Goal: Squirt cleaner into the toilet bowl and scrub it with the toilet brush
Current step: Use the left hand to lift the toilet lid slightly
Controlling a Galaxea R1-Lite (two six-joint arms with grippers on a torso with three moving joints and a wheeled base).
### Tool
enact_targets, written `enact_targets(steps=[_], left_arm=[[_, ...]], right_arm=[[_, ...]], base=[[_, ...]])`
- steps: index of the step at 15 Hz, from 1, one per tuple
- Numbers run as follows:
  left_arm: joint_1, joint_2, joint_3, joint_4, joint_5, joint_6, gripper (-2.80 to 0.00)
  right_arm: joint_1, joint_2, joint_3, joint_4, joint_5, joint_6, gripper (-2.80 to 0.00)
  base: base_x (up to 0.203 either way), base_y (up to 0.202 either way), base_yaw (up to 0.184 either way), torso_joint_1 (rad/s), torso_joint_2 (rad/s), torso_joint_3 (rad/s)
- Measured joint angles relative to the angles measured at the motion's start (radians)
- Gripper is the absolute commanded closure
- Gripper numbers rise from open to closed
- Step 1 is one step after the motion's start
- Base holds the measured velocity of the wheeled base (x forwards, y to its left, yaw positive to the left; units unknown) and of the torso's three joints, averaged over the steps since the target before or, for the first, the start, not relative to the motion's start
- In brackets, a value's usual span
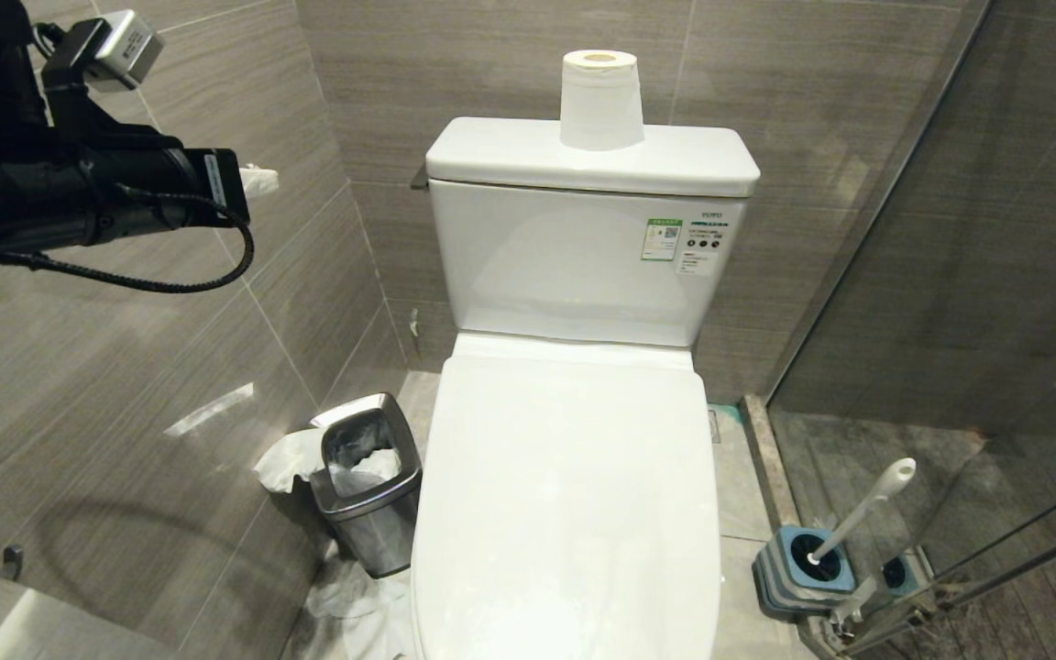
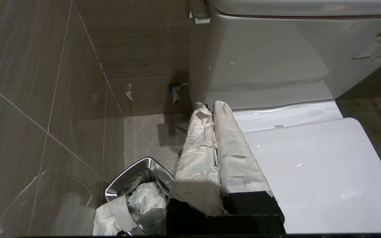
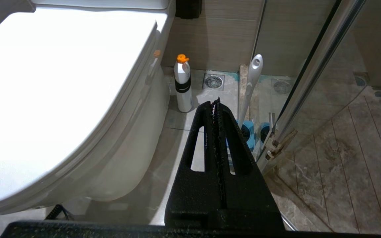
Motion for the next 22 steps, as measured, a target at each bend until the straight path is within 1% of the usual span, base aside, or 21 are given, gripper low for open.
enact_targets(steps=[3,7,9,11,13,14,16,17,19,20,22], left_arm=[[0.008,0.049,-0.055,-0.002,0.000,-0.028,0.00],[0.011,0.097,-0.104,0.003,-0.015,-0.032,0.00],[0.008,0.125,-0.129,0.007,-0.051,-0.052,0.00],[0.005,0.151,-0.168,0.035,-0.111,-0.122,0.00],[0.009,0.180,-0.223,0.097,-0.198,-0.212,0.00],[0.017,0.197,-0.250,0.139,-0.250,-0.245,0.00],[0.031,0.227,-0.282,0.204,-0.365,-0.260,0.00],[0.037,0.242,-0.289,0.218,-0.431,-0.266,0.00],[0.045,0.270,-0.301,0.247,-0.532,-0.272,0.00],[0.051,0.286,-0.318,0.264,-0.594,-0.285,0.00],[0.071,0.318,-0.345,0.275,-0.746,-0.339,0.00]], right_arm=[[0.000,0.000,0.000,0.000,0.000,0.000,0.00],[0.000,0.000,0.000,0.000,0.000,0.000,0.00],[0.000,0.000,0.000,0.000,0.000,0.000,0.00],[0.000,0.000,0.000,0.000,0.001,0.000,0.00],[0.000,0.000,0.000,0.000,0.000,0.000,0.00],[0.000,0.000,0.000,0.000,0.000,0.000,0.00],[0.000,0.000,0.000,0.000,0.000,0.000,0.00],[0.000,0.000,0.000,0.000,0.000,0.000,0.00],[0.000,0.000,0.000,0.000,0.000,0.000,0.00],[0.000,0.000,0.000,0.000,0.000,0.000,0.00],[0.000,0.000,0.000,0.000,0.000,0.000,0.00]], base=[[0.000,0.000,0.000,0.000,0.00,0.000],[0.000,0.000,0.000,0.000,0.00,0.000],[0.000,0.000,0.000,0.000,0.00,0.000],[0.000,0.000,0.000,0.000,0.00,0.000],[0.000,0.000,0.000,0.000,0.00,0.000],[0.000,0.000,0.000,0.000,0.00,0.000],[0.000,0.000,0.000,0.000,0.00,0.000],[0.000,0.000,0.000,0.000,0.00,0.000],[0.000,0.000,0.000,0.000,0.00,0.000],[0.000,0.000,0.000,0.000,0.00,0.000],[0.000,0.000,0.000,0.000,0.00,0.000]])
